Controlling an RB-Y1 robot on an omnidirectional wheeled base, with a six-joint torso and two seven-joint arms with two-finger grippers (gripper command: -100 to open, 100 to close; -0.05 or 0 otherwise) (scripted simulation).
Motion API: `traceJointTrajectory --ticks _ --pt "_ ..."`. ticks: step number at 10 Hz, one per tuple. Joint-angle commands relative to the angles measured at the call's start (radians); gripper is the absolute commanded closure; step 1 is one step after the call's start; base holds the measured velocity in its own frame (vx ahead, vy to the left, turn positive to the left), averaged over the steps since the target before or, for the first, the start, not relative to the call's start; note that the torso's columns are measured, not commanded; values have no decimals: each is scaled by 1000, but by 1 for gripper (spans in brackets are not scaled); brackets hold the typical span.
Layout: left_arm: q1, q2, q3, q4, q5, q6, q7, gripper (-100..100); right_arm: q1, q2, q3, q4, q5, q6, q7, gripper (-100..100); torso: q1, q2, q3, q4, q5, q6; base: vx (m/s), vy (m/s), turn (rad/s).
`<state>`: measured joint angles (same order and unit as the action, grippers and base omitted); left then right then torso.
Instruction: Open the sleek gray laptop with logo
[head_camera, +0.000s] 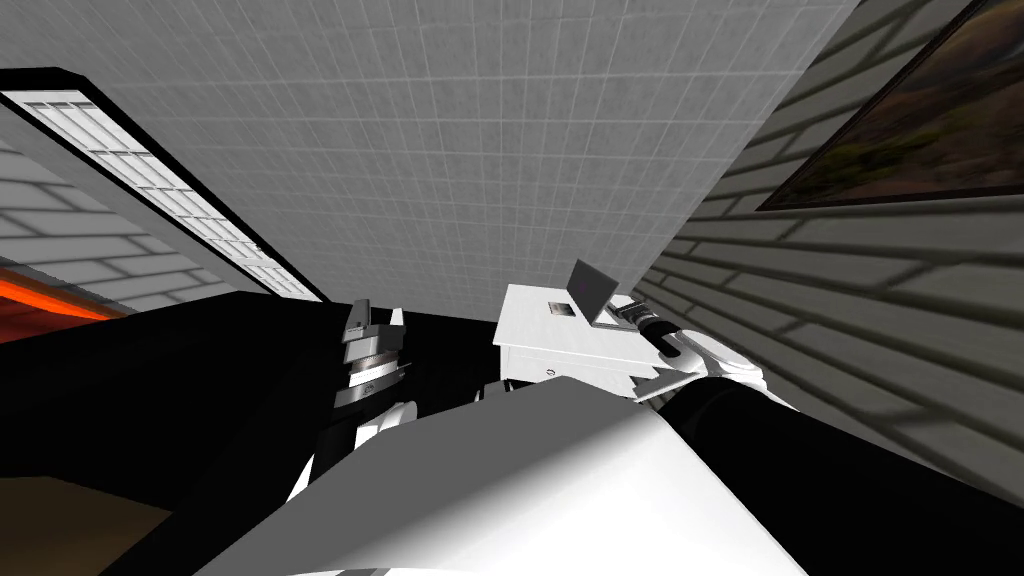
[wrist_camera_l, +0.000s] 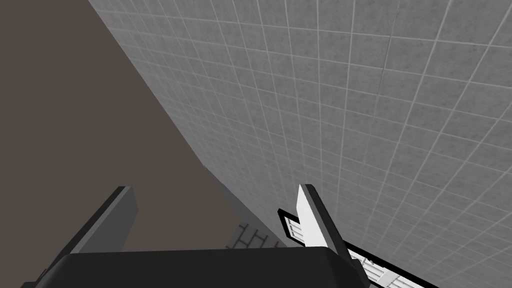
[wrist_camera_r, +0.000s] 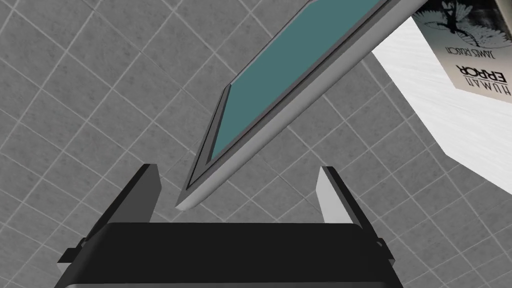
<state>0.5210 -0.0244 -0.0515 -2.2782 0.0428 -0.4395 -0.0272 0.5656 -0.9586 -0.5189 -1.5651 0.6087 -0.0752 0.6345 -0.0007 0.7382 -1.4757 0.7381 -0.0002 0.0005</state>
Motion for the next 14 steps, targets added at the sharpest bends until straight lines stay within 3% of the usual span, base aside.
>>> traceJointTrajectory --ticks 1,6,8,9,14 --pt "0 0 0 0 0 0 0 0 -9 -28 -16 44 23 -3 17 -100 0 -1 -1 0 0 -1 13 26 55" --pt "0 0 0 0 0 0 0 0 -8 -124 -61 126 96 29 65 -100 1 0 0 0 0 0 12 42 115" --pt "0 0 0 0 0 0 0 0 -15 -116 -53 125 88 23 60 -100 0 0 0 0 0 0 4 10 9" --pt "0 0 0 0 0 0 0 0 -15 -116 -53 125 88 23 60 100 0 1 0 0 0 -1 2 -5 -18" --pt "0 0 0 0 0 0 0 0 -40 -139 -32 199 -25 -23 -69 100 -1 0 0 0 0 0 -60 -102 20"
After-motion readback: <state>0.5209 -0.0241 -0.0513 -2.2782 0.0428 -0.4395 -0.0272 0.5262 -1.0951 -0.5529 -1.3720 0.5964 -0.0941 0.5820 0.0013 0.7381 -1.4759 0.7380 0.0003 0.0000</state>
